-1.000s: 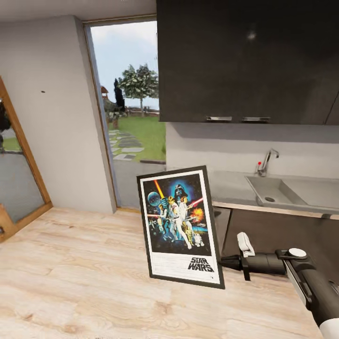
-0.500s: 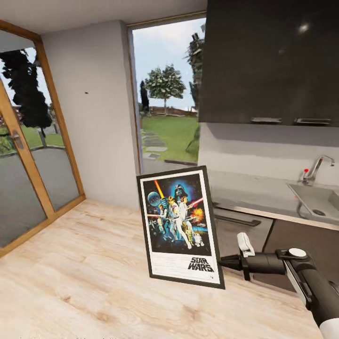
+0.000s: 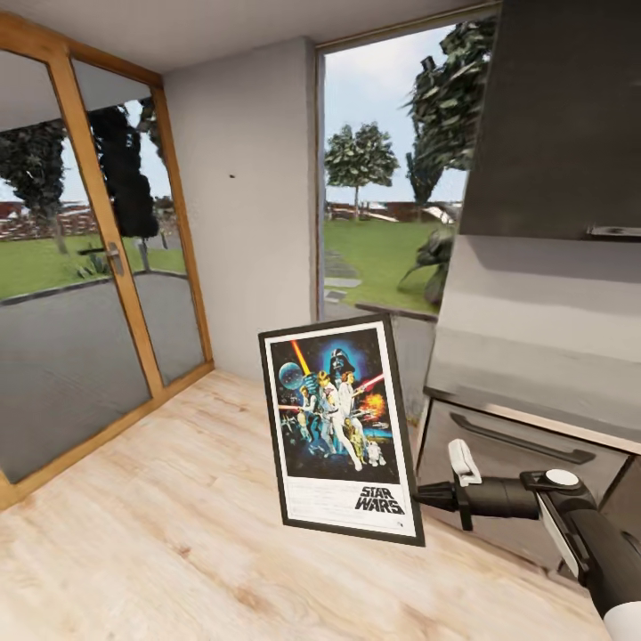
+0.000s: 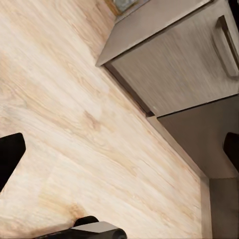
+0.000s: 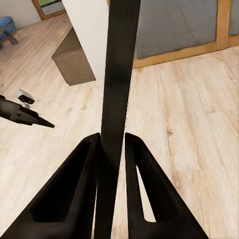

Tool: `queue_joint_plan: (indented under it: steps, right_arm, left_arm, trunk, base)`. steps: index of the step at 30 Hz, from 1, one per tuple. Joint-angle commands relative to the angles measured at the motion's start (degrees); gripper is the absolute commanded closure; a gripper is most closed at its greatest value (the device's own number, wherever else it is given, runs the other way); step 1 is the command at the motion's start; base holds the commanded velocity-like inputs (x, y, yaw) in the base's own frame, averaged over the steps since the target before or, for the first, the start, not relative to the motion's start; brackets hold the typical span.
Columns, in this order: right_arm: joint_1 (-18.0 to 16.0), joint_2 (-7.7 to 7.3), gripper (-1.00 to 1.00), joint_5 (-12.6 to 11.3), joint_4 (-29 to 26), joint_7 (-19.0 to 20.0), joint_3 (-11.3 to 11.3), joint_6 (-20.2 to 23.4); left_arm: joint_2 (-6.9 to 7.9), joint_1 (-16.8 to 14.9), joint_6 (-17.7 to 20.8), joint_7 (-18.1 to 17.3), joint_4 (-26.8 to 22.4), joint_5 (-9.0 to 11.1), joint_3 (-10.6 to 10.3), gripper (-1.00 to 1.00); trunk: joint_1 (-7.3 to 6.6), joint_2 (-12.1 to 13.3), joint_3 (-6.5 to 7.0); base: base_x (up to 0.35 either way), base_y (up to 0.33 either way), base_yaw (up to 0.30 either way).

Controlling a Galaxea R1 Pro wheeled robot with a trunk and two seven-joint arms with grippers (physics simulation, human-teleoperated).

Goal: Pick up the poster from the kitchen countertop and hang it on one of the wall nails in the kitchen.

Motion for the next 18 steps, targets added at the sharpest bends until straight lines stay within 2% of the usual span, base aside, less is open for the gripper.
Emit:
queue_joint_plan:
  steps: [1,6,18]
  right_arm:
    - [0.0,-0.03,1.00,-0.1,0.0,0.3,0.0,0.8]
    - [0.0,0.00,1.00,-0.1,0.0,0.3,0.0,0.8]
    - [0.0,-0.01,1.00,-0.1,0.0,0.3,0.0,0.7]
  left_arm:
    - [0.00,-0.1,-0.6,0.0,0.1,-0.2,0.2,-1.00]
    - [0.01,-0.1,-0.6,0.0,0.1,-0.2,0.2,-1.00]
    - [0.00,-0.1,-0.6,0.0,0.1,-0.2,0.2,-1.00]
  trunk:
    - [0.05,-0.1,-0.10]
    - [0.05,-0.1,-0.10]
    - [0.05,-0.1,-0.10]
  base:
    - [0.170,0.315,0.189]
    - [0.171,0.315,0.074]
    - [0.172,0.315,0.007]
